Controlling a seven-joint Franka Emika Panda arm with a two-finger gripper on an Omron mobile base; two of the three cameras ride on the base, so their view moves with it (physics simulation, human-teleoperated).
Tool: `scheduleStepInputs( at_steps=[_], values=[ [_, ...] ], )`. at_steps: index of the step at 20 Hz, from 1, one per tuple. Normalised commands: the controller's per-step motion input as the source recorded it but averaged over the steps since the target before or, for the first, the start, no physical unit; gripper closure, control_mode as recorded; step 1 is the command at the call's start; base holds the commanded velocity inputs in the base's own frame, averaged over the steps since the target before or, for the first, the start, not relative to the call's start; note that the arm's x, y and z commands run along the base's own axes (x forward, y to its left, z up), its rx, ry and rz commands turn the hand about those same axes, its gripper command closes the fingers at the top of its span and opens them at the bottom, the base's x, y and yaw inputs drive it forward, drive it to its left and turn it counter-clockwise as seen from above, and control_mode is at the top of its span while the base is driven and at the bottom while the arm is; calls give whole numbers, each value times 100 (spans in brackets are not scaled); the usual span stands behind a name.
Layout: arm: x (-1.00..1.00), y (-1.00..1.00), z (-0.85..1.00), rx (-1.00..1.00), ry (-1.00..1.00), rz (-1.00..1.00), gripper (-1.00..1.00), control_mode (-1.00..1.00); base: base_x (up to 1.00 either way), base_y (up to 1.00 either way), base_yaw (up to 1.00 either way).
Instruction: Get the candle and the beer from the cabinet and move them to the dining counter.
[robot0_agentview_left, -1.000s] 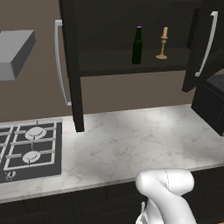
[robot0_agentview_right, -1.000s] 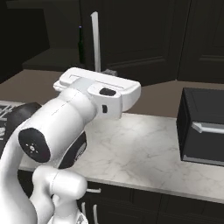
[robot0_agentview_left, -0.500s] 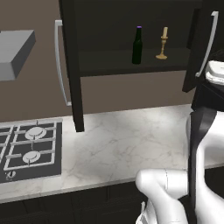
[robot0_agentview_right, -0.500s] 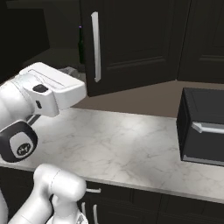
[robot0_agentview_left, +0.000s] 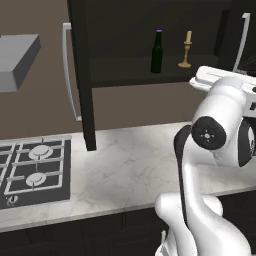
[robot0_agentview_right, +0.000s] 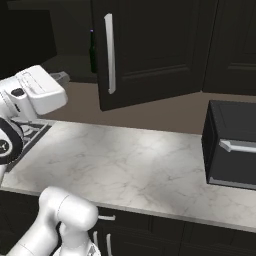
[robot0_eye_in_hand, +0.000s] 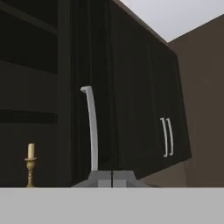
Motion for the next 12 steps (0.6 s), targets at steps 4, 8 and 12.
scheduleStepInputs(
  at_steps=[4,8,12],
  values=[
    [60,26,0,0,0,-17,-100,-100,0,0,0],
    [56,11,0,0,0,-12,-100,-100,0,0,0],
    [62,3,0,0,0,-4,-100,-100,0,0,0]
  ],
)
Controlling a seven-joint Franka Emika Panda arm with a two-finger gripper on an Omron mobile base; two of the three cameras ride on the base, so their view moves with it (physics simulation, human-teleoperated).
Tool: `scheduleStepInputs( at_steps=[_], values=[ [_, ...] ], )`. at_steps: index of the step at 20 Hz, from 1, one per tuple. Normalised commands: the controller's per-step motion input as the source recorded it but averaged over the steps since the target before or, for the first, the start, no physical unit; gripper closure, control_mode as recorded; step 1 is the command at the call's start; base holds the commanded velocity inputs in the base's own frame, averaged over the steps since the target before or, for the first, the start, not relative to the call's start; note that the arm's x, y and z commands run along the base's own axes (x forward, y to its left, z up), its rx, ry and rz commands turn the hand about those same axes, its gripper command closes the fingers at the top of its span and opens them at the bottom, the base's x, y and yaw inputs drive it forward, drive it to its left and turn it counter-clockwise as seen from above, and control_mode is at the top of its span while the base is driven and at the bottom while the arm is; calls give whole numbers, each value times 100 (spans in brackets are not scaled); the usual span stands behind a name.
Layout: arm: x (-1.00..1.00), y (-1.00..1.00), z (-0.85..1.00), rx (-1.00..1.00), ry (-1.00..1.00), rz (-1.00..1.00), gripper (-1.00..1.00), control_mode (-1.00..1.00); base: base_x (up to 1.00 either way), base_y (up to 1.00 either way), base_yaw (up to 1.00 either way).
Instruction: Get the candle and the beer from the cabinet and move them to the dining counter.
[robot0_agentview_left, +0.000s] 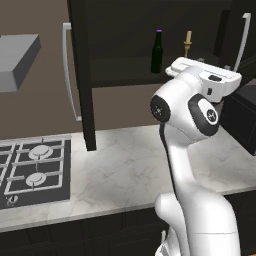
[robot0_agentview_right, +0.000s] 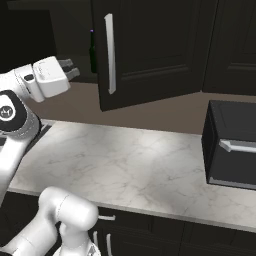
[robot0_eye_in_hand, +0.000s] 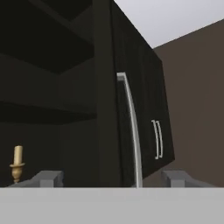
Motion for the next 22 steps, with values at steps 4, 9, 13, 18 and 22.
scheduleStepInputs(
  at_steps=[4,9,13,18,22],
  values=[
    [56,0,0,1,0,0,-100,-100,0,0,0],
    [55,0,0,3,0,0,-100,-100,0,0,0],
    [22,0,0,6,0,-4,-100,-100,0,0,0],
    [0,-3,0,4,0,-17,-100,-100,0,0,0],
    [0,-6,0,5,0,-21,-100,-100,0,0,0]
  ],
)
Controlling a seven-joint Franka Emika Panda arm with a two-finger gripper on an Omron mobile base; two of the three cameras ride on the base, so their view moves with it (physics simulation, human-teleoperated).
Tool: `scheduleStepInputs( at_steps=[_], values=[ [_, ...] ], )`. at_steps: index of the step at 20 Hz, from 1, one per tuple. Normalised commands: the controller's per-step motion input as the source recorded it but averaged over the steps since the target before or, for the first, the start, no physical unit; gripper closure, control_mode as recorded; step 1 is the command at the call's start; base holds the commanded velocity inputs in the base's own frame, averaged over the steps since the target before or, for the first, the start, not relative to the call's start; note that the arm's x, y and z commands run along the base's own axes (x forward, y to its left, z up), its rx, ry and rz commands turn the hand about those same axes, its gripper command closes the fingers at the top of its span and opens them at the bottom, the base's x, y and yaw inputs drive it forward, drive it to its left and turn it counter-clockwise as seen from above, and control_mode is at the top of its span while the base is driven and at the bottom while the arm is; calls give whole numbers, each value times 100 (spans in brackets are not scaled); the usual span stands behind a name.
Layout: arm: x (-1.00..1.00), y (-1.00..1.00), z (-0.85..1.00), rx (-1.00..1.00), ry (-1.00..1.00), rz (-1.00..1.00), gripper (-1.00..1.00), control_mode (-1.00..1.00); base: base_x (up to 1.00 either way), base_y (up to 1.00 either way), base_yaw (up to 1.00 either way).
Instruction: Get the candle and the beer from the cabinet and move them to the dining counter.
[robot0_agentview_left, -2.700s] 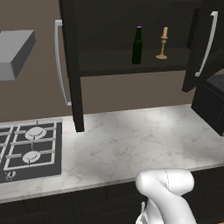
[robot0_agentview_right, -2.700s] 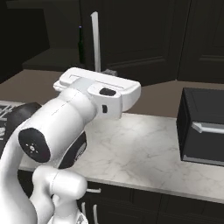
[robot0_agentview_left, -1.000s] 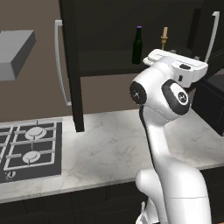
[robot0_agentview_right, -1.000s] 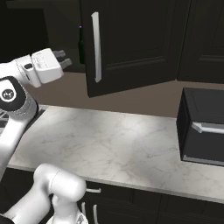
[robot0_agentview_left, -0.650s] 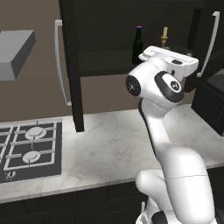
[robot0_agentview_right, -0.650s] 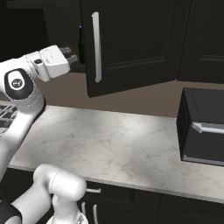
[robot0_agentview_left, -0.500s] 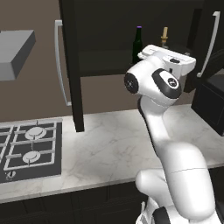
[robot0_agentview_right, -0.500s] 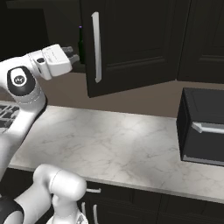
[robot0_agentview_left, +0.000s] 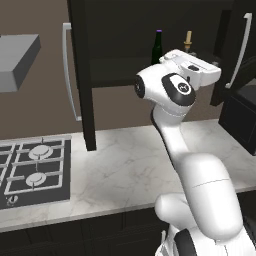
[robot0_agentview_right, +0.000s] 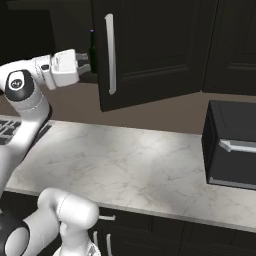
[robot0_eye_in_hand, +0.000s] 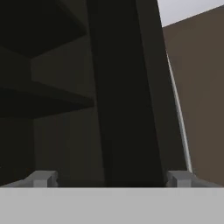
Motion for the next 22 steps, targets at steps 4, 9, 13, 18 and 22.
scheduleStepInputs(
  at_steps=[4,9,13,18,22],
  values=[
    [0,-18,0,3,0,-17,-100,-100,0,0,0],
    [0,-36,0,0,0,-7,-100,-100,0,0,0],
    [-7,-51,0,0,0,0,-100,-100,0,0,0],
    [-21,-48,0,0,0,0,-100,-100,0,0,0],
    [-25,-46,0,0,0,0,-100,-100,0,0,0]
  ],
)
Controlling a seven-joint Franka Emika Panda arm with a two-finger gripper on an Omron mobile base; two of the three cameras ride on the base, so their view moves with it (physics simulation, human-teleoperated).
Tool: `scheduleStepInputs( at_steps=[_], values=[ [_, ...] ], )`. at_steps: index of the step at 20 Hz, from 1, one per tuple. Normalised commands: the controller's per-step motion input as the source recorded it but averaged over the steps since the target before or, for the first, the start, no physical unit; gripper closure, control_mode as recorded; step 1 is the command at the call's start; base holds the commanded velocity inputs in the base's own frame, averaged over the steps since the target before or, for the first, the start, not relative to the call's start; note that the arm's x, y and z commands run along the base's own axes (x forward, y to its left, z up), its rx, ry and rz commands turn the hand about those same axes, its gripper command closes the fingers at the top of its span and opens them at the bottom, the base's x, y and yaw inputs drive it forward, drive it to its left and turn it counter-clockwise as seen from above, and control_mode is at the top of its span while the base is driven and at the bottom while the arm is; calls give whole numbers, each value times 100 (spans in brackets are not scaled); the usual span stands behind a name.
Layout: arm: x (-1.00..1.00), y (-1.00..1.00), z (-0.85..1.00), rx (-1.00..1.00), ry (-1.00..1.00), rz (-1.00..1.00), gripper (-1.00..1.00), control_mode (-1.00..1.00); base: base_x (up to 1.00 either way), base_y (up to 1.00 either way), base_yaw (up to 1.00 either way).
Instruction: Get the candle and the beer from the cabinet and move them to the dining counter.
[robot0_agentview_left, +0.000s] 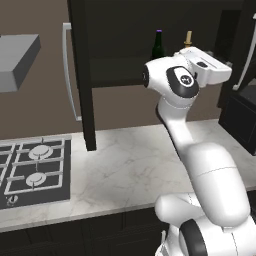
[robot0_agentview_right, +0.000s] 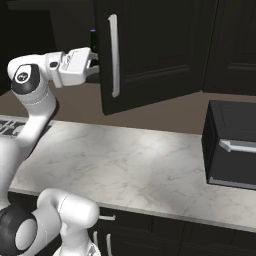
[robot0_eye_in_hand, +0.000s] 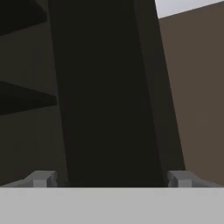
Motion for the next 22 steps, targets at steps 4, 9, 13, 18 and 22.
scheduleStepInputs(
  at_steps=[4,9,13,18,22],
  values=[
    [-31,-59,0,0,2,-6,-100,-100,0,0,0],
    [-27,-61,0,0,4,-10,-100,-100,0,0,0],
    [-23,-61,0,0,5,-11,-100,-100,0,0,0],
    [-10,-56,0,0,6,-16,-100,-100,0,0,0],
    [-3,-59,0,0,6,-18,-100,-100,0,0,0]
  ],
)
